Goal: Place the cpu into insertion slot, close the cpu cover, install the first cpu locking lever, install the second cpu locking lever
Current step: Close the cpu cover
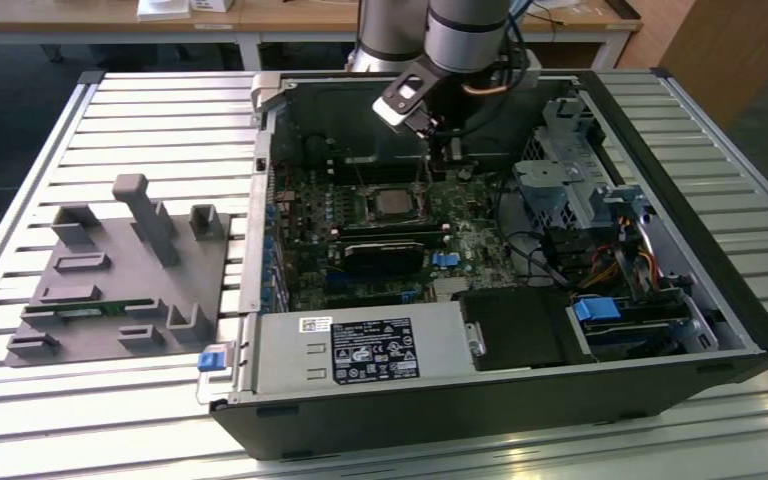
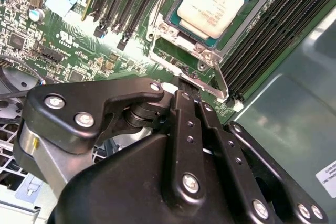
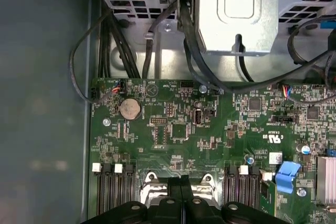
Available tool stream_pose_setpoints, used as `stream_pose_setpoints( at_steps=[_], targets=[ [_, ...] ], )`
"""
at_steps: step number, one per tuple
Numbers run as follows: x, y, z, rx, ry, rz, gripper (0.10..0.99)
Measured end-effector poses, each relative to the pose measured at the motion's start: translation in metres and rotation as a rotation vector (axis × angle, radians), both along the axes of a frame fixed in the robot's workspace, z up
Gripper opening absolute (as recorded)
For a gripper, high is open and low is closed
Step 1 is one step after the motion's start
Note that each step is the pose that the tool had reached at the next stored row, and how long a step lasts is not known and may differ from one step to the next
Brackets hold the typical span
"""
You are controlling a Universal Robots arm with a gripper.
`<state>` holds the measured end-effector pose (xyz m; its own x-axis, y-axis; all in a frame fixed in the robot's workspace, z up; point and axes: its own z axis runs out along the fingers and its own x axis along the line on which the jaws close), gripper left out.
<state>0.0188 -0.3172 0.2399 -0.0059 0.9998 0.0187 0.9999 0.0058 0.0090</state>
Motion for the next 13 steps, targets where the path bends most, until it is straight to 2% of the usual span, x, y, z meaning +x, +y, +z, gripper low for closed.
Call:
stream_pose_setpoints(
  at_steps=[13],
  targets=[
    [-0.0097,0.0,0.0,0.0,0.0,0.0,0.106]
  ],
)
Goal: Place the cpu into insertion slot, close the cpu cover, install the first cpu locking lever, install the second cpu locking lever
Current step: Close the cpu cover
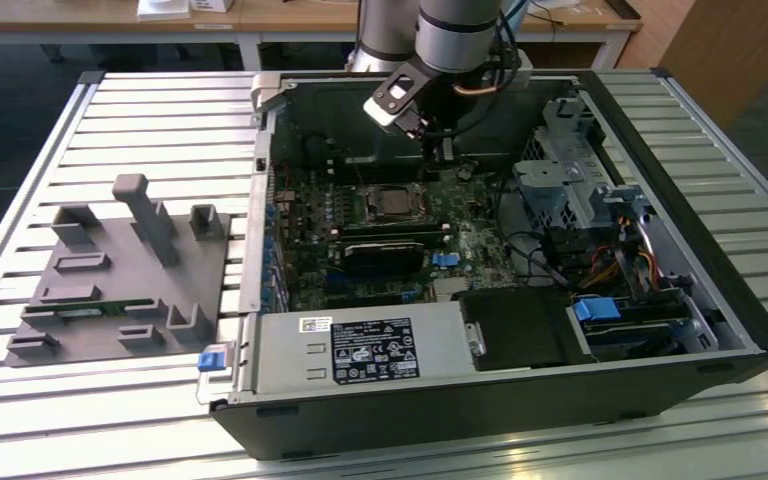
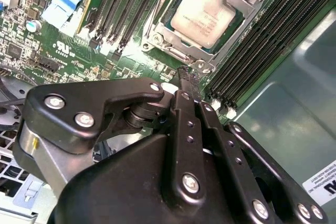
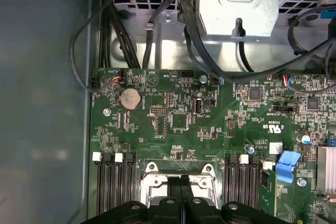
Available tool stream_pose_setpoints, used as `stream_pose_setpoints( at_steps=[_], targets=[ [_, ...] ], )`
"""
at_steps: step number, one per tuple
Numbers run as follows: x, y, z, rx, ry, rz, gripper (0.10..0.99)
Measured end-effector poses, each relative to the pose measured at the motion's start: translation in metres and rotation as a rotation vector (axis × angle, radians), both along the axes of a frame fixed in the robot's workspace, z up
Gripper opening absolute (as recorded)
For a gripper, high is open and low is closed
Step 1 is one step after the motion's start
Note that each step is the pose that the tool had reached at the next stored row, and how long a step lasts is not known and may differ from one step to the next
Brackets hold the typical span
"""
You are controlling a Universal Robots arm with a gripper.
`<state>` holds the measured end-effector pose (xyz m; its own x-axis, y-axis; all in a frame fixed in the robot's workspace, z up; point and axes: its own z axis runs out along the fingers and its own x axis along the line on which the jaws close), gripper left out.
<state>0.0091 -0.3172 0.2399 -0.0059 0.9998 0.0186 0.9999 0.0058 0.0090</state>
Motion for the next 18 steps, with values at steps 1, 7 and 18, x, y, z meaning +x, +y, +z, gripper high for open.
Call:
stream_pose_setpoints(
  at_steps=[1,7,18],
  targets=[
    [-0.0007,0.0,0.0,0.0,0.0,0.0,0.106],
    [-0.0044,0.0,0.0,0.0,0.0,0.0,0.106],
    [-0.0073,0.0,-0.0001,0.0,0.0,0.0,0.106]
  ],
)
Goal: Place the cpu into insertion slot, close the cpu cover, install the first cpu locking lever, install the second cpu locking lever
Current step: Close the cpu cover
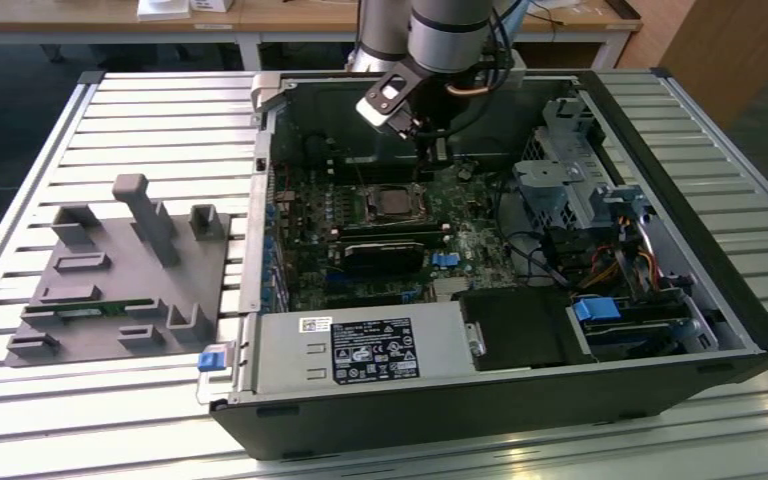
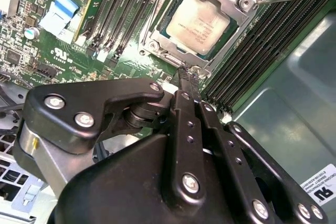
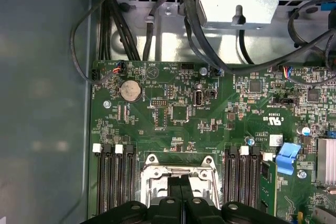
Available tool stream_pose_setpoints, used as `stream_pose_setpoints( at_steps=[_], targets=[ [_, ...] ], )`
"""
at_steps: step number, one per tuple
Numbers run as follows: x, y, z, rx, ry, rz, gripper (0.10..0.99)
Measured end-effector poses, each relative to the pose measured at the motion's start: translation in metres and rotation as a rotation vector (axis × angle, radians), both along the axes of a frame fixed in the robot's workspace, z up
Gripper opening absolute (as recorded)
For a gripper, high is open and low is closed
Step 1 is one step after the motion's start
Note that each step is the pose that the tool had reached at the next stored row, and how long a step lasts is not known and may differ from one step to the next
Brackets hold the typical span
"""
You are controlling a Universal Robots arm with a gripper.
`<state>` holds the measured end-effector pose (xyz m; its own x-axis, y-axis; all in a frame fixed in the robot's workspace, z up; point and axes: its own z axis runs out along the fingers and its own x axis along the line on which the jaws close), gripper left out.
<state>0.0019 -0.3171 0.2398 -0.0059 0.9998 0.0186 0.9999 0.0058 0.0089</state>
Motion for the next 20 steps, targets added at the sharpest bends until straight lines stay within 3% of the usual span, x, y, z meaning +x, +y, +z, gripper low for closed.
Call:
stream_pose_setpoints(
  at_steps=[20],
  targets=[
    [-0.0058,0.0,0.0,0.0,0.0,0.0,0.106]
  ],
)
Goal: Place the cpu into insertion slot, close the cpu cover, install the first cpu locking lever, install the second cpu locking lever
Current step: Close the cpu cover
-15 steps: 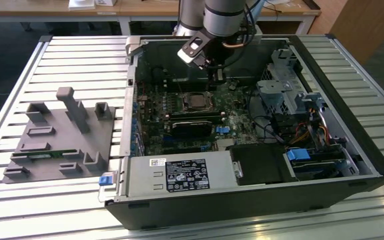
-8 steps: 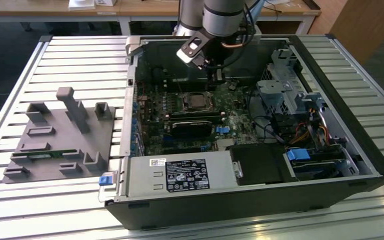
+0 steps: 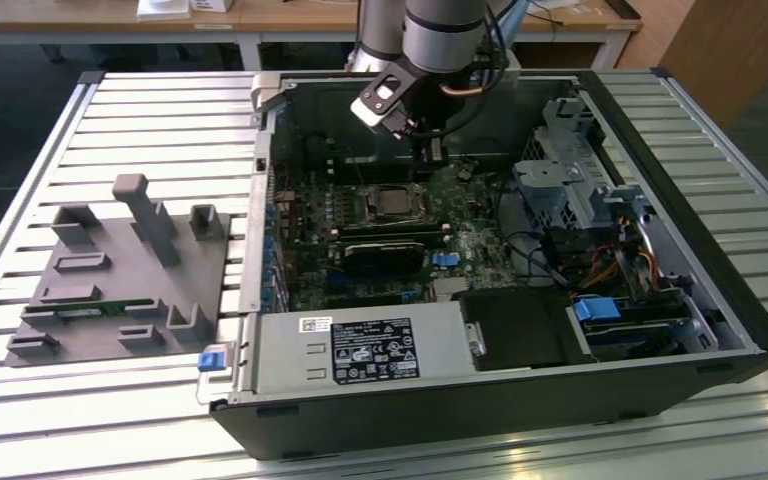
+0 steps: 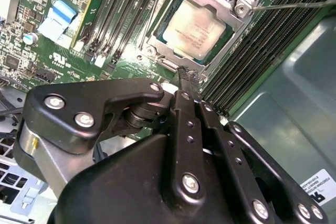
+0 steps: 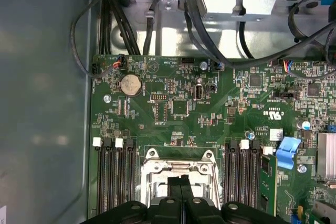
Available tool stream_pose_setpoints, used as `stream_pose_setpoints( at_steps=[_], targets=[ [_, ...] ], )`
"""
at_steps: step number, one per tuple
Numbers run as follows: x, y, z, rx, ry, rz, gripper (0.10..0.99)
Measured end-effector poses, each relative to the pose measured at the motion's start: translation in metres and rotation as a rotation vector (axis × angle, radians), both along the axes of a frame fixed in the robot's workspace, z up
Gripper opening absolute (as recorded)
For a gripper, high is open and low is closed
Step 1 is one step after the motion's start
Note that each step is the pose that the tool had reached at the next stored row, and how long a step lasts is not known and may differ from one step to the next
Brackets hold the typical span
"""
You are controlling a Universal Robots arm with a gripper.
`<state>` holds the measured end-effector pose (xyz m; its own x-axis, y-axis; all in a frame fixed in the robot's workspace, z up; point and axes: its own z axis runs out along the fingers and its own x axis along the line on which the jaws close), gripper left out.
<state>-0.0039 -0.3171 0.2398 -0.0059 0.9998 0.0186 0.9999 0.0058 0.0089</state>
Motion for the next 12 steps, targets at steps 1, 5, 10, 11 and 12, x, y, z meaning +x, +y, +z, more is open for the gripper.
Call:
stream_pose_setpoints(
  at_steps=[1,5,10,11,12],
  targets=[
    [-0.0007,0.0,0.0,0.0,0.0,0.0,0.106],
    [-0.0034,0.0,-0.0003,0.0,0.0,0.0,0.106],
    [-0.0085,0.0,-0.0013,0.0,-0.0001,0.0,0.106],
    [-0.0093,0.0,-0.0018,0.0,-0.0001,0.0,0.106],
    [-0.0095,0.0,-0.0023,0.0,-0.0001,0.0,0.106]
  ],
)
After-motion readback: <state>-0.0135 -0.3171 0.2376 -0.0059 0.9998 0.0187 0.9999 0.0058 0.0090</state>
